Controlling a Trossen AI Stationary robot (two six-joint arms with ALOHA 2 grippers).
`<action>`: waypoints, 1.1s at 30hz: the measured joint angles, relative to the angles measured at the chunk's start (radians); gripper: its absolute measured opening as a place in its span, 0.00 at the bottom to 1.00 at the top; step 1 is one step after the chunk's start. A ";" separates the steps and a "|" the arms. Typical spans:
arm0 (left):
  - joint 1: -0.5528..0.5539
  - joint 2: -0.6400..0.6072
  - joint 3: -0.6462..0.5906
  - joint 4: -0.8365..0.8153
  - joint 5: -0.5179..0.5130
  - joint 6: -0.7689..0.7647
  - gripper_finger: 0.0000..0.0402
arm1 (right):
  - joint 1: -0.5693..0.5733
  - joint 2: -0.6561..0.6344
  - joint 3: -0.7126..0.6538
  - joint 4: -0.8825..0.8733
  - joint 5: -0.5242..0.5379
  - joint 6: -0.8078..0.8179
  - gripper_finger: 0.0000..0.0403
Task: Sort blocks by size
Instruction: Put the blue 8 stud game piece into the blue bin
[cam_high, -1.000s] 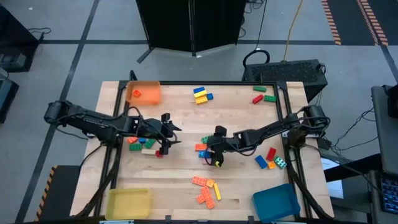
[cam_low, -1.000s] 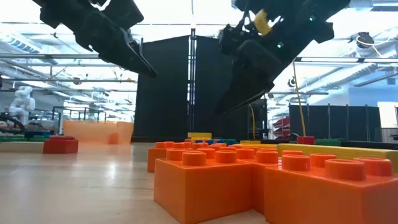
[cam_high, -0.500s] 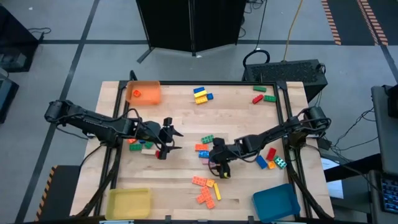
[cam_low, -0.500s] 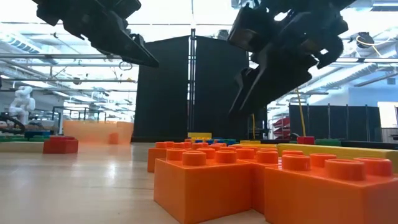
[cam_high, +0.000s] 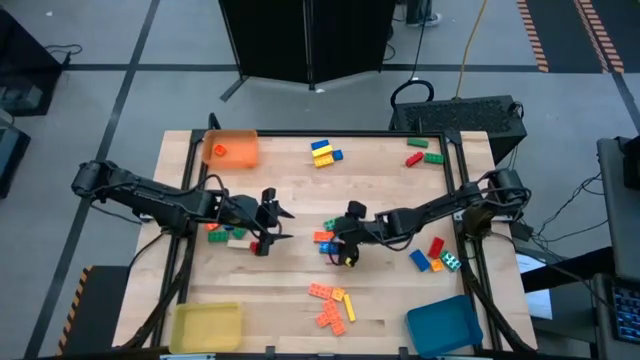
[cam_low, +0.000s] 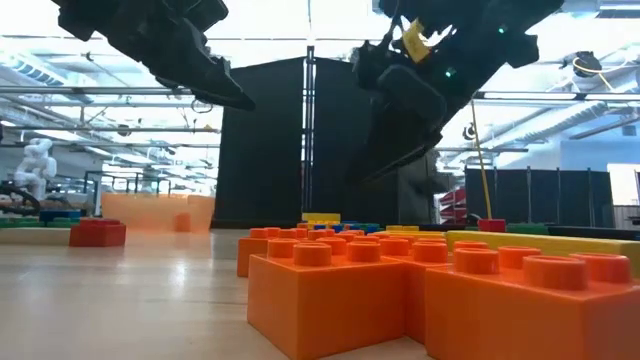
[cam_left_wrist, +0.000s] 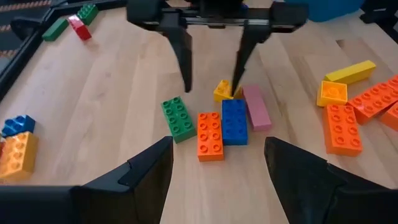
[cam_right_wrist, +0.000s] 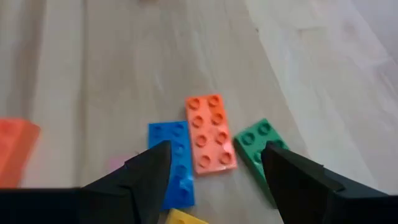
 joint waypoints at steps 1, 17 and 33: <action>-0.003 0.000 0.000 -0.003 0.000 -0.010 0.63 | -0.007 0.000 0.000 -0.018 0.000 -0.023 0.60; -0.085 0.000 0.000 -0.016 -0.098 -0.016 0.63 | -0.104 0.000 0.000 -0.156 -0.039 -0.251 0.60; -0.016 0.019 0.002 -0.012 -0.147 -0.008 0.63 | -0.233 0.047 0.000 -0.089 -0.266 -0.415 0.60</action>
